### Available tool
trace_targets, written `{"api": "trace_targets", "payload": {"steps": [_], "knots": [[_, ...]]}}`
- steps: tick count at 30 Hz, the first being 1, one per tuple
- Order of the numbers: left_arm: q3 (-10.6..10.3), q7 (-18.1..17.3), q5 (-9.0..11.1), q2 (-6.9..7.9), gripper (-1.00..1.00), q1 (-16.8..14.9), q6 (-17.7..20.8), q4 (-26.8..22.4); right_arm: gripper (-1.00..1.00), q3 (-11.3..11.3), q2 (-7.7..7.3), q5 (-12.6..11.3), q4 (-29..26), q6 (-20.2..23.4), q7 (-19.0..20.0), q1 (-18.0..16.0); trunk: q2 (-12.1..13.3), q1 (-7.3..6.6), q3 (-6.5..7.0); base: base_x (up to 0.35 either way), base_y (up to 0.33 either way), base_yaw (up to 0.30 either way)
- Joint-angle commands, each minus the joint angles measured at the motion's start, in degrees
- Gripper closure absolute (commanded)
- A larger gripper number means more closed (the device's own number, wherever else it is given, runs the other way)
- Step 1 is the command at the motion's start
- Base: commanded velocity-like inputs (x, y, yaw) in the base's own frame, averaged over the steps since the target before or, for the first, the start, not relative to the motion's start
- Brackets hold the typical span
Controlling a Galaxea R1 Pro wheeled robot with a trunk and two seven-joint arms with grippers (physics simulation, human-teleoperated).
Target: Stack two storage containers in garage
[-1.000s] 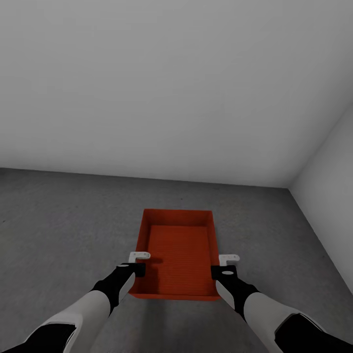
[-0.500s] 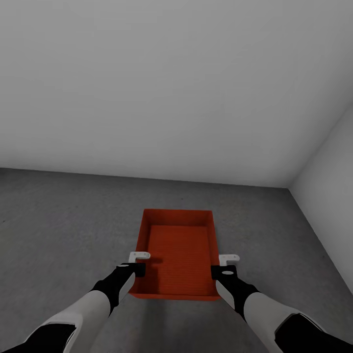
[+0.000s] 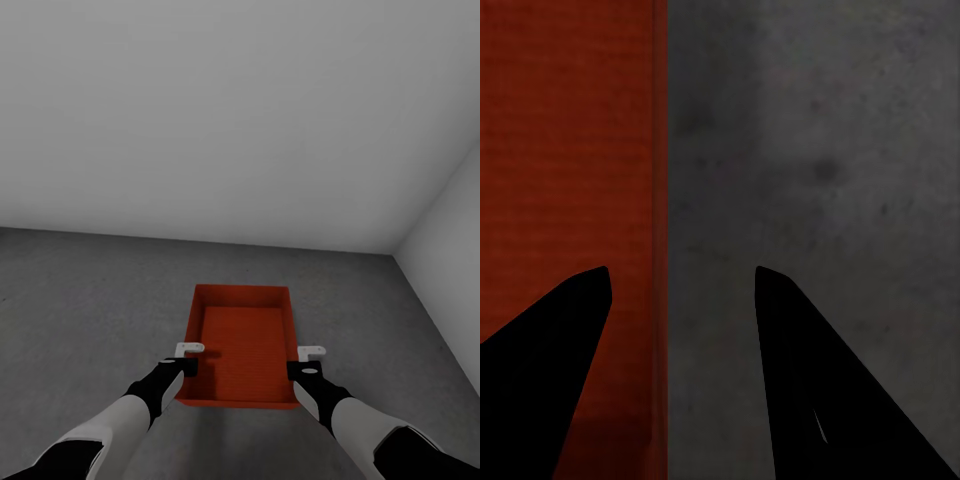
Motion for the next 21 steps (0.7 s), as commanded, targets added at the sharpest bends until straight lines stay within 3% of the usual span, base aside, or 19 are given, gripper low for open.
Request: {"api": "trace_targets", "payload": {"steps": [1,21], "knots": [[0.6,0.5,-0.1,0.03,1.0,0.0,0.4,0.0,1.0,-1.2,-0.03,0.4,-1.0,-1.1,1.8,-0.1,-0.4,0.22,-0.22,0.0,0.0,0.0],[0.6,0.5,-0.1,0.02,1.0,0.0,0.4,0.0,1.0,-1.2,-0.01,0.4,-1.0,-1.1,1.8,-0.1,-8.5,4.61,-3.82,0.0,0.0,0.0]]}}
